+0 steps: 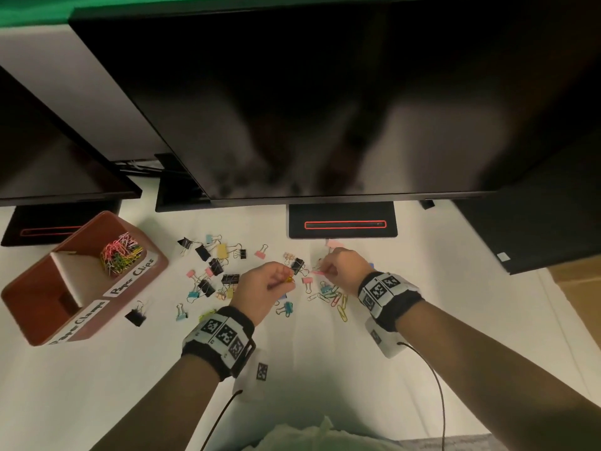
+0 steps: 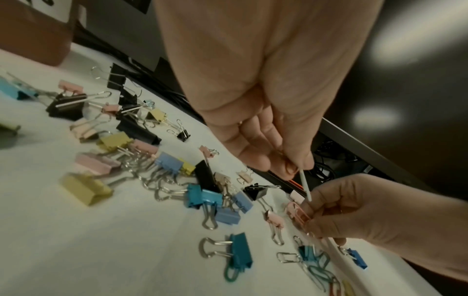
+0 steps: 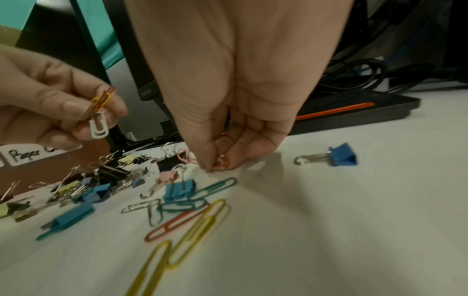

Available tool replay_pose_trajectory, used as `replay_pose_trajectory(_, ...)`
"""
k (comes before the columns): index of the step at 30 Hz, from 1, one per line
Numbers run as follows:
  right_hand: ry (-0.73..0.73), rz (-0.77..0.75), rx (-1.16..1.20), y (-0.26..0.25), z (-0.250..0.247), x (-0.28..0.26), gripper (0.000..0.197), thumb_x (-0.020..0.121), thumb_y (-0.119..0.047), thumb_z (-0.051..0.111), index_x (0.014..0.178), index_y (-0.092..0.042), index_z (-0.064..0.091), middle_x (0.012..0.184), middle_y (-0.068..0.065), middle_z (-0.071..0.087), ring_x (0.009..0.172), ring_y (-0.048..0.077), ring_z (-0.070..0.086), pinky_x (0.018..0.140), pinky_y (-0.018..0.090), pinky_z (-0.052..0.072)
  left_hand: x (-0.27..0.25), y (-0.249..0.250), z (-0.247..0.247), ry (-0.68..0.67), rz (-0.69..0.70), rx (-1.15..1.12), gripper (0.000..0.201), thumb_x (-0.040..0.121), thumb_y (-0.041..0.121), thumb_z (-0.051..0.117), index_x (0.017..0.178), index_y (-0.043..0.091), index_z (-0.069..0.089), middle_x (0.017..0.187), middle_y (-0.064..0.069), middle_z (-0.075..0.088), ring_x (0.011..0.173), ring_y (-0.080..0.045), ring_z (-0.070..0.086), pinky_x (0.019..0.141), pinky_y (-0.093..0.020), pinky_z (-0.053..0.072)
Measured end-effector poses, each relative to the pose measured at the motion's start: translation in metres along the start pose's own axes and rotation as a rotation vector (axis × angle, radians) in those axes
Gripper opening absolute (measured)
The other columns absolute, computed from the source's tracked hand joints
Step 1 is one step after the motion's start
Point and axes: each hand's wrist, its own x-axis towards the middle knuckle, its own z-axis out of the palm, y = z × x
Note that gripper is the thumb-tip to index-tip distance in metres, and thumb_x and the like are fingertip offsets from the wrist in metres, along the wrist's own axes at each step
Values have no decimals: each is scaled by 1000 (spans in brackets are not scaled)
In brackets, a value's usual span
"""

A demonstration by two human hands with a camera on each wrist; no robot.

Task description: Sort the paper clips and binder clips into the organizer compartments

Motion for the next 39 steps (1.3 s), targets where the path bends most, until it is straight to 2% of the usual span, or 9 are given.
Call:
replay_pose_trajectory(3, 45, -36, 18, 13, -9, -13, 18, 89, -19, 59, 104, -14, 68, 108, 4, 61, 96, 18, 56, 85, 20, 42, 1, -1, 0, -70, -19, -58, 21, 76, 11, 73, 89, 26, 66, 86, 5, 69, 91, -15, 68, 87, -39, 55)
replay_pose_trajectory(7, -54, -89, 37, 30, -15, -34, 16, 88, -20, 61, 102, -15, 69, 103, 4, 67, 84, 10, 53, 83, 19, 43, 0, 3, 3, -99, -3, 13, 19, 75, 9, 73, 91, 18, 66, 83, 7, 64, 88, -14, 67, 85, -29, 54)
replay_pose_trajectory(11, -157, -74, 5, 39, -7, -47, 27, 87, -19, 63, 114, -21, 63, 104, 0, 68, 83, 10, 55, 83, 19, 43, -1, 4, 21, -164, 49, 155, 16, 77, 11, 71, 90, 15, 65, 101, 9, 68, 79, -3, 65, 79, -21, 54)
replay_pose_trajectory(16, -145, -70, -7, 33, 4, -47, 42, 84, -19, 66, 124, -21, 56, 105, 2, 69, 91, 16, 60, 90, 29, 48, 5, -3, 46, -163, 84, 432, 35, 82, 17, 67, 116, 13, 62, 97, 0, 64, 83, -9, 57, 84, -22, 48)
replay_pose_trajectory(21, -71, -66, -22, 28, 12, -43, 28, 82, -21, 68, 110, -17, 63, 105, 6, 63, 96, 22, 55, 90, 35, 47, 12, -3, 54, -158, 134, 598, 24, 87, 18, 59, 110, 13, 62, 104, -4, 60, 95, -18, 58, 85, -26, 46)
replay_pose_trajectory(24, -16, -66, -11, 27, 16, -42, 20, 83, -22, 68, 102, -15, 68, 107, 6, 52, 98, 21, 50, 91, 28, 44, 13, -1, 57, -167, 178, 678, 23, 90, 20, 55, 110, 12, 61, 113, -3, 55, 100, -18, 55, 93, -28, 45)
replay_pose_trajectory(27, 0, -103, -45, 25, 16, -42, 18, 86, -20, 64, 101, -13, 69, 109, 5, 55, 101, 22, 50, 90, 27, 43, 15, -2, 59, -180, 176, 732, 24, 91, 21, 53, 111, 9, 60, 116, -4, 52, 102, -19, 55, 97, -30, 45)
replay_pose_trajectory(32, -40, -70, -74, 23, 15, -44, 20, 90, -23, 58, 103, -12, 67, 104, 7, 65, 101, 23, 52, 92, 32, 44, 17, -3, 64, -236, 171, 905, 25, 93, 22, 50, 114, 9, 54, 117, -7, 53, 104, -21, 54, 92, -33, 48)
replay_pose_trajectory(39, -39, 37, -62, 19, 20, -43, 21, 91, -22, 55, 101, -8, 66, 103, 10, 59, 95, 25, 55, 85, 30, 44, 16, -6, 63, -292, 222, 1009, 26, 91, 12, 51, 116, 6, 47, 120, -9, 52, 104, -24, 56, 88, -33, 50)
